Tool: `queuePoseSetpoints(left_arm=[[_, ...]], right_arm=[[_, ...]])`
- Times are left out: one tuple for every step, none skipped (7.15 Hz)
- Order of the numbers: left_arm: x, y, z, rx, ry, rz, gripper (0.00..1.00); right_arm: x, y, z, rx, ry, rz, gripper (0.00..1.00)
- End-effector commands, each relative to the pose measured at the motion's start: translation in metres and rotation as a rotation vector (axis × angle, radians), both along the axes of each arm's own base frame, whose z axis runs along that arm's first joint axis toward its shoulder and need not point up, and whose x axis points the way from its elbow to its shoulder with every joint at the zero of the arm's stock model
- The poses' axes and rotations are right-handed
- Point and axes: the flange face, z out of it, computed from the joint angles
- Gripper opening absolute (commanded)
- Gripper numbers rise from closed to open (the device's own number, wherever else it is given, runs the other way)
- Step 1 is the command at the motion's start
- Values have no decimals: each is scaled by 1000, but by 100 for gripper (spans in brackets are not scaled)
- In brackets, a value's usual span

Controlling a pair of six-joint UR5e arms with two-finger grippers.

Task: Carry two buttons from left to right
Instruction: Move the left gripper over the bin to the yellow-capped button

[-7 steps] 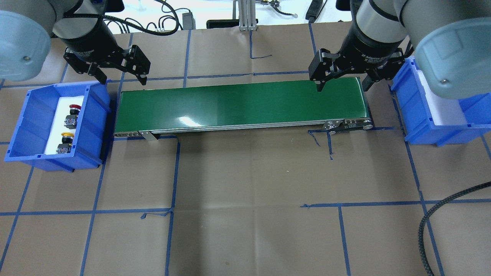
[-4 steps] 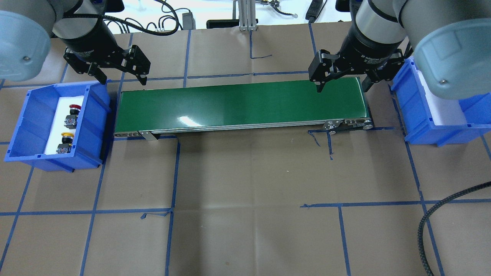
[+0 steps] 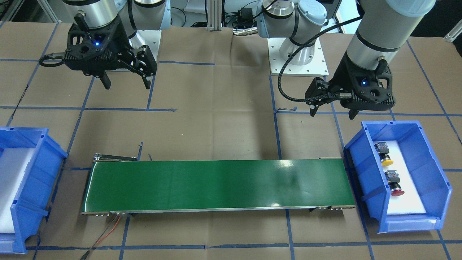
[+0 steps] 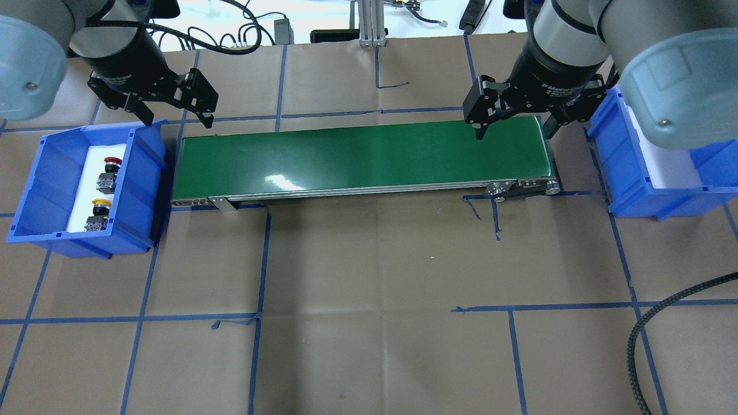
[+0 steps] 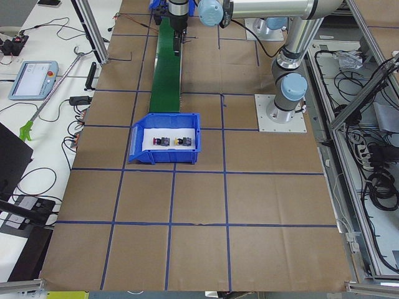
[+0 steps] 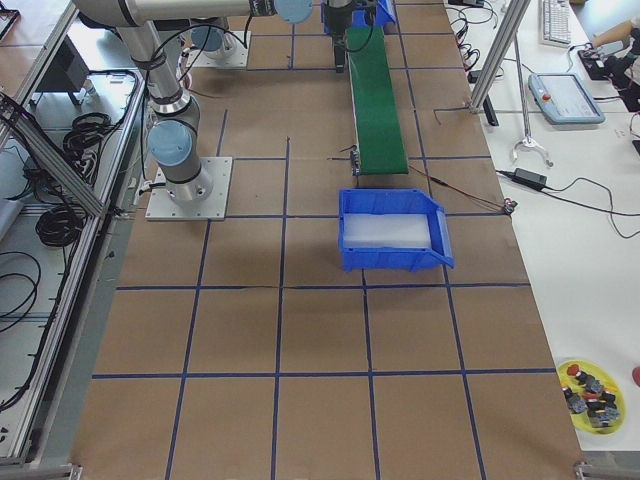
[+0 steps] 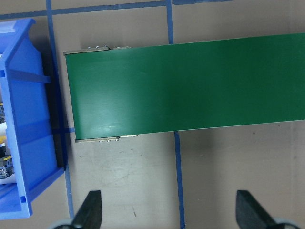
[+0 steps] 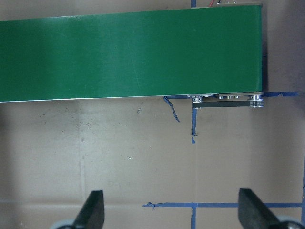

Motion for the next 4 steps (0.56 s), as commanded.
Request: queuePoseSetpoints(left_arm=[[55,-6,6,-11,-4,-8,100],[99,-7,6,-9,-7,11,100],[159,-2,4,-7,-4,69,100],[220,10,-1,6,-4,105,100]], right_arm=[[0,0,1,-2,0,-1,100],[0,-1,0,-2,0,-1,100],[0,0,0,-2,0,-1,100],[0,0,-3,3,-1,-3,100]])
